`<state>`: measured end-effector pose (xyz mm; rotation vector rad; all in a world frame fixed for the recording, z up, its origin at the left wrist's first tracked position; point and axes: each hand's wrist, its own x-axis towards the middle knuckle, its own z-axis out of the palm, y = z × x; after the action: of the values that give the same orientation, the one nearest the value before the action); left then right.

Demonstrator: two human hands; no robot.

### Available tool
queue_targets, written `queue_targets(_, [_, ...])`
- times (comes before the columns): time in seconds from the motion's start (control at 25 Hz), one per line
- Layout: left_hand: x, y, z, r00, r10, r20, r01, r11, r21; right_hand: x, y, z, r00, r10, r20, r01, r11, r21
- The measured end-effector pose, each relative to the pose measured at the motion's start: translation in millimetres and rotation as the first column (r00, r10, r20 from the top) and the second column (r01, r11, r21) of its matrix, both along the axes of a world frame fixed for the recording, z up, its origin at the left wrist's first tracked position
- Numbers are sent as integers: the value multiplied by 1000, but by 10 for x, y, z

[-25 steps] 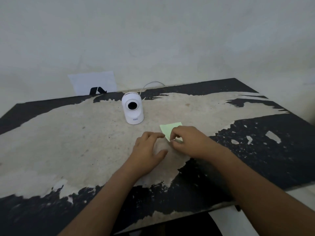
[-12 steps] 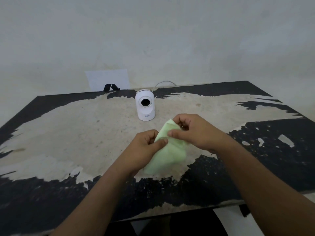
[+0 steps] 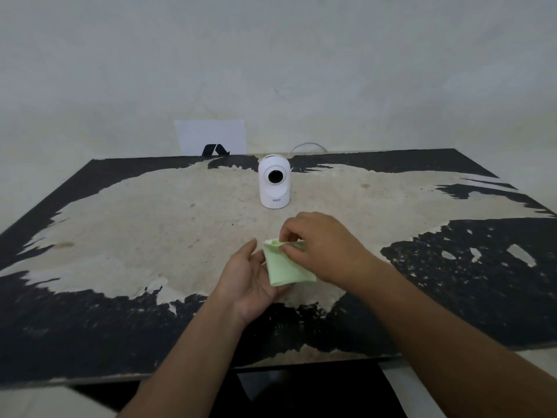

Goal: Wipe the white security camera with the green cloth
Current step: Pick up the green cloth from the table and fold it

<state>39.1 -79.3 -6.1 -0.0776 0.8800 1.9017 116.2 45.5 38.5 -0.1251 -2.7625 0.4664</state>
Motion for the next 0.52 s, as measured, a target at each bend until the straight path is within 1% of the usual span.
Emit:
queue_targets(0.04, [-10, -9, 11, 1000, 9, 18, -9, 1000, 25, 28, -44, -37, 1000, 3, 22, -4, 998, 58])
queue_targets(0.12, [-12, -2, 41, 1000, 1, -3, -1, 999, 37, 89, -89, -121, 998, 6, 69, -15, 991, 134])
queue_targets(0.16, [-8, 12, 48, 999, 3, -33, -2, 1000, 29, 127, -86, -166, 997, 7, 71, -14, 995, 103])
queue_targets(0.2, [0, 27, 62, 997, 15, -71, -14, 1000, 16, 168, -77, -196, 1000, -8, 21, 8, 1000, -16])
queue_targets(0.24, [1, 41, 78, 992, 33, -120, -35, 999, -10, 195, -43, -225, 995, -68, -70, 51, 976, -213])
queue_targets(0.28, [-4, 56, 101, 983, 45, -178, -53, 998, -39, 200, 16, -246, 973, -174, -154, 90, 894, -439])
queue_targets(0.32, [-12, 70, 145, 969, 41, -244, -59, 996, -66, 181, 88, -262, 944, -284, -167, 110, 749, -654])
queue_targets(0.36, [-26, 92, 206, 951, 24, -308, -53, 995, -86, 142, 157, -262, 935, -337, -108, 107, 561, -821])
queue_targets(0.4, [-37, 112, 277, 930, 2, -368, -40, 995, -96, 93, 237, -279, 951, -307, -38, 78, 357, -931])
queue_targets(0.44, [-50, 143, 346, 905, -20, -426, -26, 994, -102, 50, 311, -295, 973, -228, -10, 30, 170, -985])
queue_targets(0.48, [-65, 179, 408, 879, -39, -475, -14, 994, -109, 12, 355, -299, 989, -142, -28, -24, 26, -999])
queue_targets(0.52, [-93, 214, 458, 853, -58, -519, -8, 992, -123, -23, 363, -290, 995, -74, -62, -66, -54, -996])
